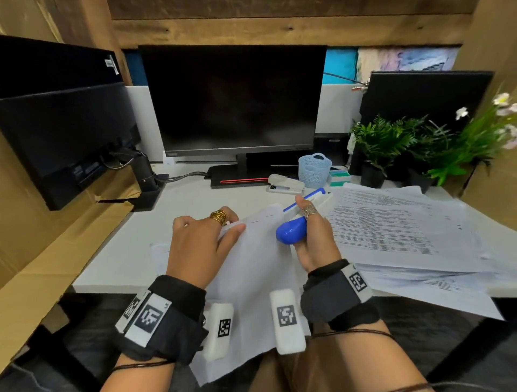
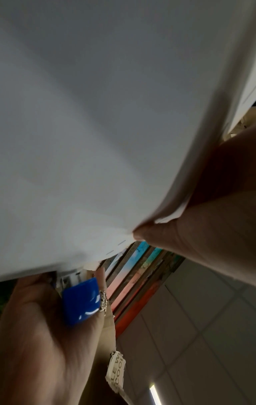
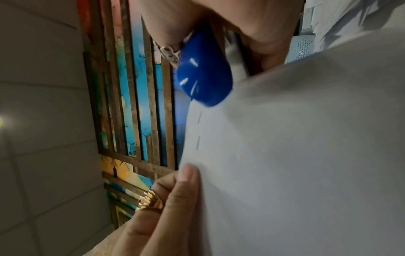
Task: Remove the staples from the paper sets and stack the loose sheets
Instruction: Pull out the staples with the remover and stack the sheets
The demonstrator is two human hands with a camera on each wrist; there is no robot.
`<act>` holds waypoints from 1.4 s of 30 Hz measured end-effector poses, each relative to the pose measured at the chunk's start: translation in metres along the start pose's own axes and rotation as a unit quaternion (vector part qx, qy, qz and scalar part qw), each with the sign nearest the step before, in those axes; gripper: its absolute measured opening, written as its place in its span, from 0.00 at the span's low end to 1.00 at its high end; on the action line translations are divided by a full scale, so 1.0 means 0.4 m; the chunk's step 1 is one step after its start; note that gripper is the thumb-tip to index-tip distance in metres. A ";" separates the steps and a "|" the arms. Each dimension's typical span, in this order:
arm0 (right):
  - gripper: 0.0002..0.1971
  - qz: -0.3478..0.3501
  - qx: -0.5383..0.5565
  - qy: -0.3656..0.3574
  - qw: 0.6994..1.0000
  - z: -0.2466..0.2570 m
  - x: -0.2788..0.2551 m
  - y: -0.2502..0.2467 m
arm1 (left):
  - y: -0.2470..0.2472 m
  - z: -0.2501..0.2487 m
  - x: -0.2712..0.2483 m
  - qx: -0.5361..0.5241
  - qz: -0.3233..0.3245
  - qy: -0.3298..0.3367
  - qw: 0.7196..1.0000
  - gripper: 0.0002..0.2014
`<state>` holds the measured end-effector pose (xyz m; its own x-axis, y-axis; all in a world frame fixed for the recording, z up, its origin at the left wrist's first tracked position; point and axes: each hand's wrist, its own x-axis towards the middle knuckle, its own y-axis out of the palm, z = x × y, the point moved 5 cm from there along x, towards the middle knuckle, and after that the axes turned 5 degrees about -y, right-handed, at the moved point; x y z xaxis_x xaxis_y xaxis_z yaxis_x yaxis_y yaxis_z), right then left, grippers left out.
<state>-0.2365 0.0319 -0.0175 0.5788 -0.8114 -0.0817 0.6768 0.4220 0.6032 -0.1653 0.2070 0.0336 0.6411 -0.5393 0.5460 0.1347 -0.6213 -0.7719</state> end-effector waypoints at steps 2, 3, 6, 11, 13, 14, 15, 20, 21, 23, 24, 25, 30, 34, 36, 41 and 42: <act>0.17 -0.024 -0.001 -0.019 1.000 0.003 -0.006 -0.017 | -0.003 -0.015 -0.005 -0.003 -0.016 0.016 1.000 0.14; 0.16 -0.033 0.003 -0.020 0.999 0.001 -0.010 -0.025 | -0.002 -0.021 -0.007 -0.003 -0.021 0.025 0.999 0.16; 0.06 -0.039 0.044 -0.007 0.998 0.000 -0.026 -0.026 | 0.004 -0.031 -0.014 -0.013 -0.014 0.038 0.999 0.19; 0.06 -0.053 0.109 -0.019 0.992 0.031 -0.048 -0.016 | -0.008 -0.047 -0.024 -0.022 -0.019 0.056 0.998 0.18; 0.08 -0.061 0.108 -0.031 0.992 0.042 -0.053 -0.012 | -0.011 -0.052 -0.027 -0.030 -0.018 0.056 0.998 0.18; 0.08 -0.062 0.104 -0.032 0.992 0.042 -0.052 -0.010 | -0.012 -0.054 -0.027 -0.033 -0.016 0.056 0.998 0.18; 0.06 -0.063 0.101 -0.030 0.992 0.039 -0.051 -0.009 | -0.012 -0.056 -0.028 -0.034 -0.012 0.060 0.998 0.17; 0.04 -0.076 0.095 -0.023 0.992 0.027 -0.046 -0.012 | -0.009 -0.064 -0.032 -0.039 0.023 0.055 0.997 0.16; 0.05 -0.082 0.091 -0.024 0.992 0.026 -0.047 -0.015 | -0.006 -0.067 -0.031 -0.021 0.040 0.051 0.998 0.18; 0.05 -0.081 0.084 -0.036 0.993 0.026 -0.052 -0.014 | 0.001 -0.082 -0.025 0.050 0.077 0.049 0.995 0.25; 0.05 -0.078 0.078 -0.045 0.993 0.025 -0.056 -0.012 | 0.004 -0.094 -0.022 0.087 0.089 0.056 0.991 0.29; 0.04 -0.074 0.067 -0.058 0.993 0.024 -0.061 -0.007 | 0.007 -0.107 -0.018 0.112 0.099 0.064 0.987 0.33; 0.07 -0.036 0.033 -0.131 0.990 0.031 -0.077 0.003 | 0.014 -0.144 -0.003 0.079 0.110 0.106 0.985 0.29; 0.00 -0.011 0.034 -0.143 0.989 0.029 -0.083 -0.003 | 0.031 -0.140 -0.009 0.012 0.120 0.150 0.981 0.31; 0.05 -0.012 0.029 -0.142 0.989 0.018 -0.086 -0.007 | 0.039 -0.135 -0.018 -0.004 0.117 0.161 0.980 0.29; 0.08 0.007 0.017 -0.115 0.993 0.001 -0.088 0.002 | 0.045 -0.130 -0.046 -0.044 0.063 0.178 0.981 0.26; 0.08 0.011 0.016 -0.111 0.994 0.003 -0.087 0.005 | 0.042 -0.127 -0.048 -0.051 0.050 0.182 0.981 0.26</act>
<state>-0.2560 0.0605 -0.0125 0.4774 -0.8722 0.1065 0.6476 0.4312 0.6282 -0.2138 0.1778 0.0267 0.3333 -0.7560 0.5634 -0.0041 -0.5987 -0.8009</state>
